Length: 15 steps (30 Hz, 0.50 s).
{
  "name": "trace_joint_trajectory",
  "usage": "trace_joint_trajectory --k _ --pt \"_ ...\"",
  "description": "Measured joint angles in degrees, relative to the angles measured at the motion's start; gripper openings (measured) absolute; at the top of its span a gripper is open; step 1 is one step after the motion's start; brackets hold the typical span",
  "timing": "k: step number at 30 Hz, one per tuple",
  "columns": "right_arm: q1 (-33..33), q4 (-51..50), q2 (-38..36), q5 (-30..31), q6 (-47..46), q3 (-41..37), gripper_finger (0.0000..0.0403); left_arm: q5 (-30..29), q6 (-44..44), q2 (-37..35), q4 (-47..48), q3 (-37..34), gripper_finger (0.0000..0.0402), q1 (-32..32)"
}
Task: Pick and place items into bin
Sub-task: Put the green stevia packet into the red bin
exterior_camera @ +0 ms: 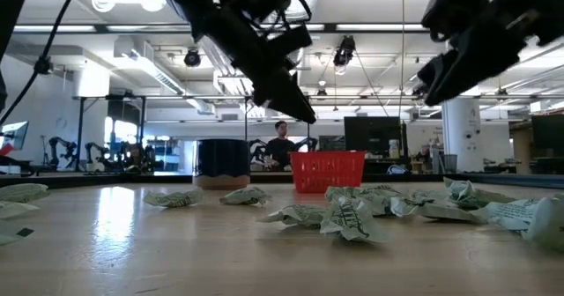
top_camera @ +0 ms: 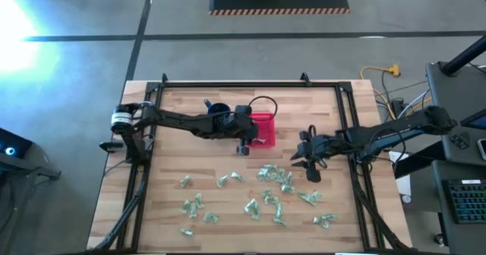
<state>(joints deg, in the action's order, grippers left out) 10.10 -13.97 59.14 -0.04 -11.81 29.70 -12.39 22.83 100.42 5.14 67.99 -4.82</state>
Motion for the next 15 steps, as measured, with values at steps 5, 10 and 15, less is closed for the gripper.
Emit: trace_joint_trajectory --k 5,10,15 --pt "2.9 2.6 6.4 0.0 0.3 -0.7 0.0100 0.2 -2.4 -4.3 6.4 -1.7 0.0171 3.1" --pt "5.2 2.6 11.5 0.1 1.3 1.0 0.0100 0.2 -6.4 -8.3 12.5 -2.2 0.0171 6.3" --pt "6.3 3.5 16.8 0.1 2.7 1.8 0.0100 0.3 -9.2 -12.2 13.6 -5.3 0.0171 9.1"
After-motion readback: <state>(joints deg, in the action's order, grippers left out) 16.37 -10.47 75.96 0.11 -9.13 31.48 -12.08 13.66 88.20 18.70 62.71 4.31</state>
